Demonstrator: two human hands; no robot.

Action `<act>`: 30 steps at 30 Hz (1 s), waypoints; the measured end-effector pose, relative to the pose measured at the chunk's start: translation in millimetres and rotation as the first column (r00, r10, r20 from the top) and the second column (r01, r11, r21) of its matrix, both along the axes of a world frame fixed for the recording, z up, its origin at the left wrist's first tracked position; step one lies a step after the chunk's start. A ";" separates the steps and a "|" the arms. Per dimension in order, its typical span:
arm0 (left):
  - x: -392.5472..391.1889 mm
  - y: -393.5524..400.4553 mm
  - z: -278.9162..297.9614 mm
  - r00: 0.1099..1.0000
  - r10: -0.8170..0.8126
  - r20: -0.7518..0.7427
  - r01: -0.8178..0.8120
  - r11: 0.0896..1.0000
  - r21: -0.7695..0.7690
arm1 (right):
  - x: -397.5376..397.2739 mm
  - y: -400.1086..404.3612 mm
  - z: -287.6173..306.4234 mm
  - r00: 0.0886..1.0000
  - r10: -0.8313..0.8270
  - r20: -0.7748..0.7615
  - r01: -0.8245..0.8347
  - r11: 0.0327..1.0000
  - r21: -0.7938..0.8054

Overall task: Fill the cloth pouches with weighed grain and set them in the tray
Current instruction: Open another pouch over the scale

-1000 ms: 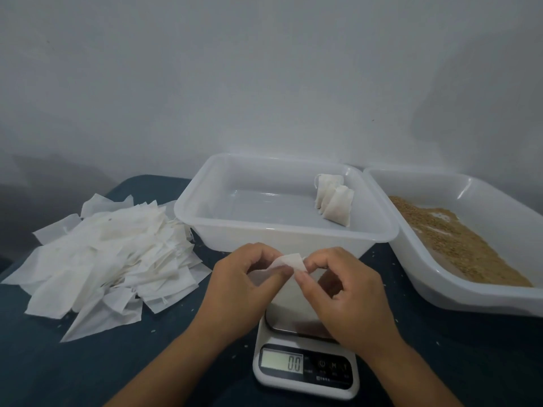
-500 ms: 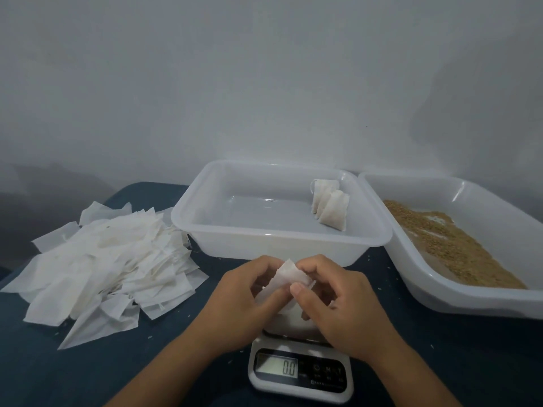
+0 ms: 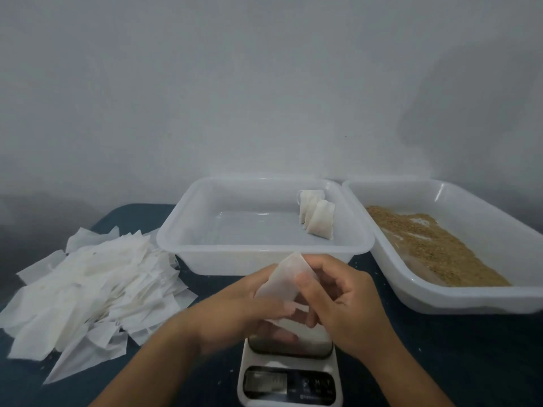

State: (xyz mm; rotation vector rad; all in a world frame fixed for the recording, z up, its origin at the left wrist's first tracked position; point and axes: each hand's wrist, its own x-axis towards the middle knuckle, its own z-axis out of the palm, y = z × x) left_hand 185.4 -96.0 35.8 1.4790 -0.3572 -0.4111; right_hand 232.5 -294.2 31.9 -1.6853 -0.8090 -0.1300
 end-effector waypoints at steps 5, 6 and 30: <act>17.3 4.3 15.8 0.999 0.036 -0.018 -0.033 0.989 0.145 | 2.4 -7.6 2.4 0.996 0.068 -0.059 -0.075 0.991 -0.113; 18.9 7.3 17.7 0.998 0.046 -0.033 -0.040 0.986 0.160 | 2.8 -8.9 2.8 0.996 0.063 -0.064 -0.072 0.987 -0.142; 28.0 -28.2 -6.9 0.894 0.393 0.214 -0.436 0.874 0.216 | 48.7 -85.4 61.7 0.951 -0.257 0.174 0.297 0.913 -0.279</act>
